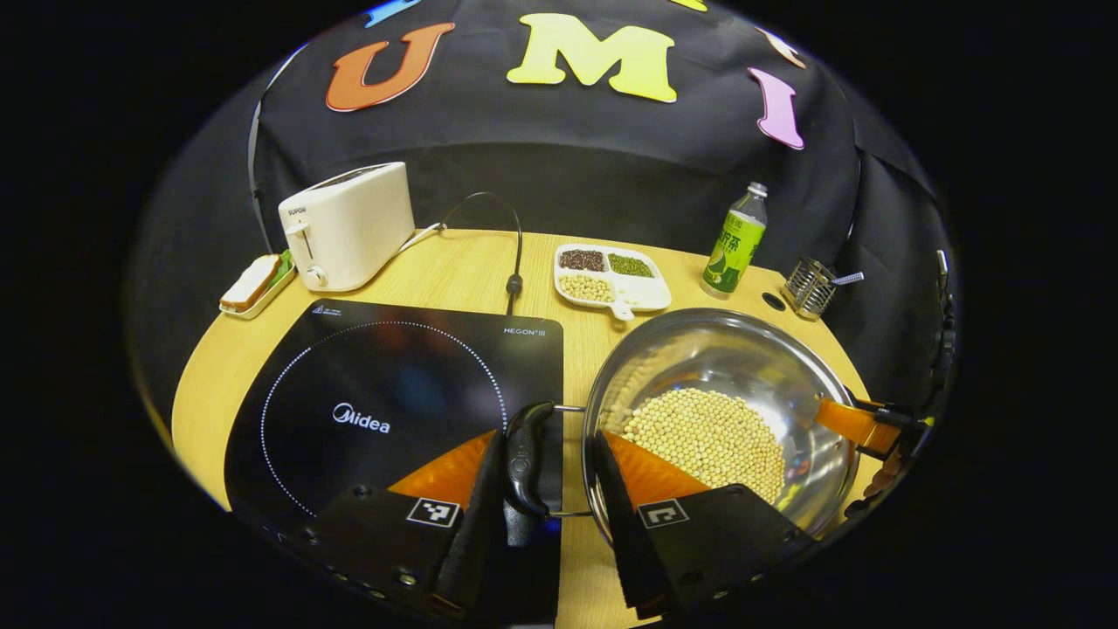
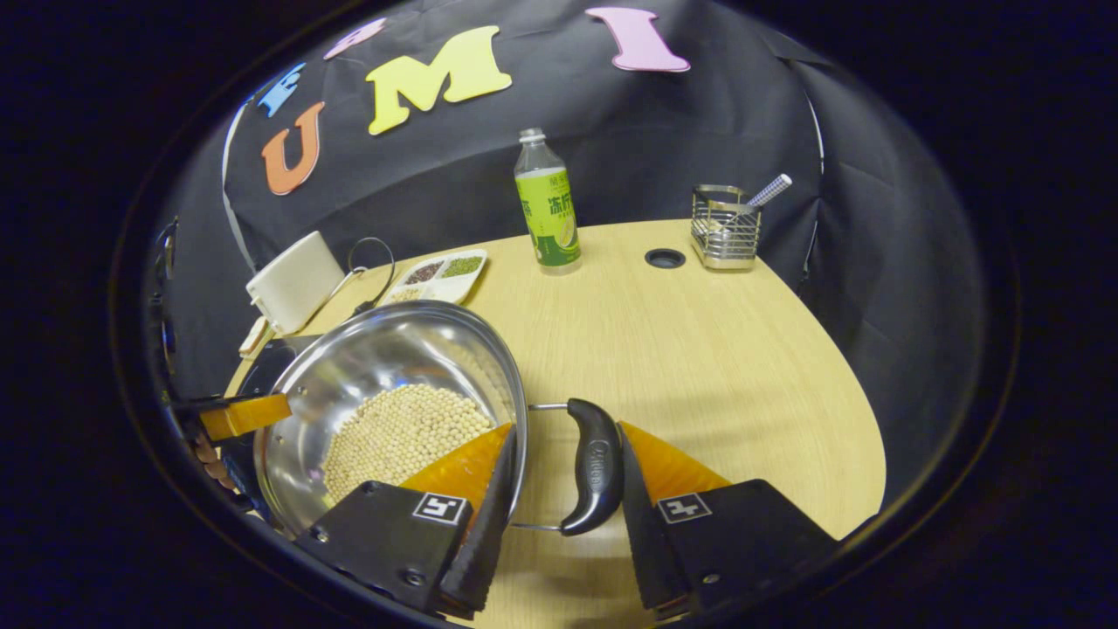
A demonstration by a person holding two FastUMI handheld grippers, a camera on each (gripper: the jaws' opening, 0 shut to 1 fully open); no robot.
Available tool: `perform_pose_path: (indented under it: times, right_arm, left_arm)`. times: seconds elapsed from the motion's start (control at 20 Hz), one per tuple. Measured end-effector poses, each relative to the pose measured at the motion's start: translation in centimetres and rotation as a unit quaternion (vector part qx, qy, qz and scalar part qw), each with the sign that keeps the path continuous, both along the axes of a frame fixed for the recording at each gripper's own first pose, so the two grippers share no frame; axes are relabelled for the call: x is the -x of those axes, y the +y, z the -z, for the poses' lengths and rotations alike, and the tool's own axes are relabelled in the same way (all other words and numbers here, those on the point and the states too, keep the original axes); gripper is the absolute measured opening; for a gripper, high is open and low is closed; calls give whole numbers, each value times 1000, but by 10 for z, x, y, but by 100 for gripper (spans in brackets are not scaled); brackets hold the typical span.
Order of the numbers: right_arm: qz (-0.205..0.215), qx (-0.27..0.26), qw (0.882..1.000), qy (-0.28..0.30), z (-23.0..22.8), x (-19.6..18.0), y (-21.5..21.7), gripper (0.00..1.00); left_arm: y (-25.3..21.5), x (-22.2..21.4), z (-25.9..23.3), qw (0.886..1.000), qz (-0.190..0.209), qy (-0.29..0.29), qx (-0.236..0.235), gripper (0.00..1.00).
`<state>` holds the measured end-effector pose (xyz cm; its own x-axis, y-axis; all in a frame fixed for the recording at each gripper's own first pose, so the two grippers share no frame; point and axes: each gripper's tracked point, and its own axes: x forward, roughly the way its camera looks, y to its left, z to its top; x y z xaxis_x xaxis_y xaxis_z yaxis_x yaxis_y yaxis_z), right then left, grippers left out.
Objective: First push the handle of the pot to place it horizontally, then grasp the pot with both hands and set it on the induction cooktop.
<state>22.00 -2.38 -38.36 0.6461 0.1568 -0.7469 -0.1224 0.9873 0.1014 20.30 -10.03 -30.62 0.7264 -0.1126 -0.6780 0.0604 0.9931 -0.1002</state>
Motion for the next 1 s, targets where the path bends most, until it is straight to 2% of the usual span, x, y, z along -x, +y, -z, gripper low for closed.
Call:
perform_pose_path:
  times: [0.1, 0.15, 0.2, 0.3, 0.35, 0.4, 0.65, 1.0]
  right_arm:
    - [-5, -2, 1000, -3, -1, 0, 0, 63]
    - [-4, -7, 1000, -7, -1, -1, -1, 63]
    - [-3, -6, 1000, -9, -1, 0, -2, 63]
    - [6, 0, 1000, -8, -3, 3, -7, 61]
    - [10, -2, 1000, -6, -4, 5, -9, 60]
    - [15, -4, 1000, -4, -4, 9, -11, 60]
    - [37, -14, 999, 10, -11, 30, -21, 60]
    - [33, -7, 999, 6, -36, 60, -24, 59]
  left_arm:
    - [-2, -2, -3, 1000, -2, -6, 3, 59]
    - [-3, -2, 0, 1000, -2, -6, 7, 46]
    - [-5, -2, -1, 1000, 2, -11, 6, 55]
    - [-8, -1, -2, 1000, 10, -12, 6, 55]
    - [-10, 1, -2, 1000, 13, -13, 4, 65]
    - [-12, 4, -2, 1000, 15, -11, 5, 55]
    - [-19, 18, -4, 999, 20, -3, 30, 55]
    - [-19, 44, -25, 998, 27, -13, 47, 54]
